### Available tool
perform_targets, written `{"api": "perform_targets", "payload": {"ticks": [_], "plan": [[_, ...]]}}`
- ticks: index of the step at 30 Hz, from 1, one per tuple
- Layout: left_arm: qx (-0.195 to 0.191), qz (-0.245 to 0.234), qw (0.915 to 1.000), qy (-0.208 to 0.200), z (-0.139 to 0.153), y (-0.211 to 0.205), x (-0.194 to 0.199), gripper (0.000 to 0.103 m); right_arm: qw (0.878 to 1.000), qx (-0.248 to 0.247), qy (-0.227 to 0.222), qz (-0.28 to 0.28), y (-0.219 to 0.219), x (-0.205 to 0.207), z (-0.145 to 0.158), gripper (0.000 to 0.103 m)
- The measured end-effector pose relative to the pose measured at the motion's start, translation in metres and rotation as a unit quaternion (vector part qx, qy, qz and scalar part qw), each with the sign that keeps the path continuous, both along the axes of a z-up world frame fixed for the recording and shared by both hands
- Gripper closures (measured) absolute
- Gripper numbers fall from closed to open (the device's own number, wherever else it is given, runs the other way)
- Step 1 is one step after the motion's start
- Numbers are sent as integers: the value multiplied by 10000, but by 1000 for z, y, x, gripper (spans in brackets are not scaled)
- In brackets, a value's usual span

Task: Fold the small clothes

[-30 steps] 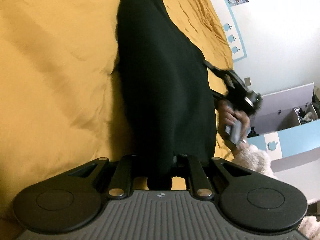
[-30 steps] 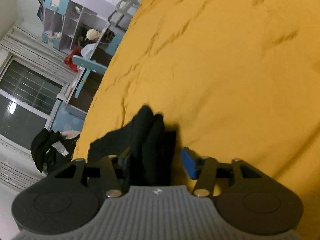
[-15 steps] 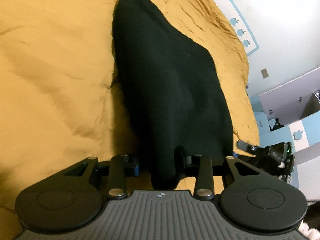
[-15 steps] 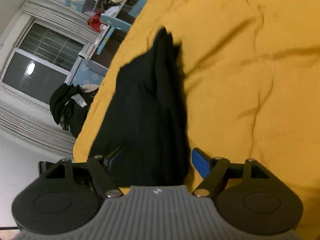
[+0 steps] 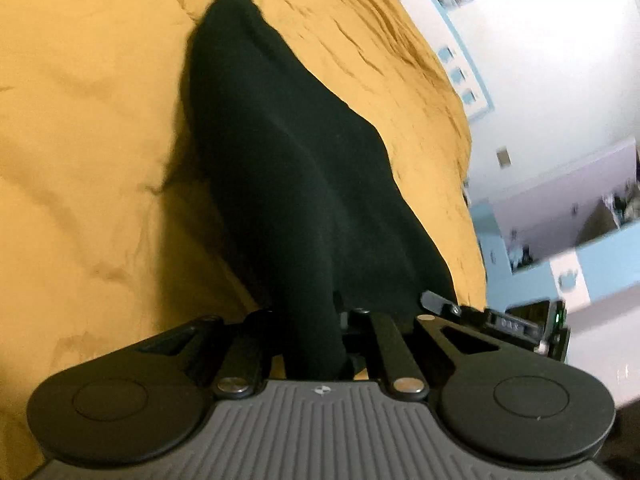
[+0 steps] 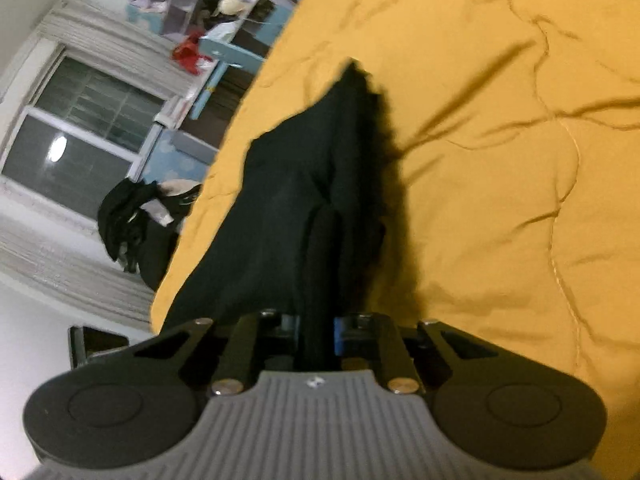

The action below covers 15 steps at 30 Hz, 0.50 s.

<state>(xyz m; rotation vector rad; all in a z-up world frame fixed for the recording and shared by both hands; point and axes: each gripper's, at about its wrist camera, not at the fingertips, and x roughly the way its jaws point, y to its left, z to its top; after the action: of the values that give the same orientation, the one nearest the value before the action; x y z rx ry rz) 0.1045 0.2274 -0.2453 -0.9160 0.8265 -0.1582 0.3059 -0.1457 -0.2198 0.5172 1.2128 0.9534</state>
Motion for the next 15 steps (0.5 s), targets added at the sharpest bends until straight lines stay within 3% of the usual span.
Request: {"api": "perform_targets", "payload": {"ticks": [3,4,5,8,10,13,15], "plan": [[218,-218,9989,344,-23,-8,2,92,9993,-360,38,127,-3,-5,-24,94],[183,-219,9987,413,-33,-7,2,87,9990,-393,185,105,-5,-4,-36,90],[139,-225,9988,422,-38,-6,1,80,9988,-314,378,-4,-11,-3,-49,88],[48,-449,9983,365,-30,4,-7,70,9965,132,793,-207,-28,0,-61,78],[275,-784,9950,560,-15,10,-10,69,9981,77,594,110,-34,6,-50,63],[1187,-998,9864,538,14,24,-9,50,9996,-221,-176,55,-38,25,-17,43],[1650,-804,9822,404,30,41,5,47,9983,-116,-535,-179,-30,43,5,40]]}}
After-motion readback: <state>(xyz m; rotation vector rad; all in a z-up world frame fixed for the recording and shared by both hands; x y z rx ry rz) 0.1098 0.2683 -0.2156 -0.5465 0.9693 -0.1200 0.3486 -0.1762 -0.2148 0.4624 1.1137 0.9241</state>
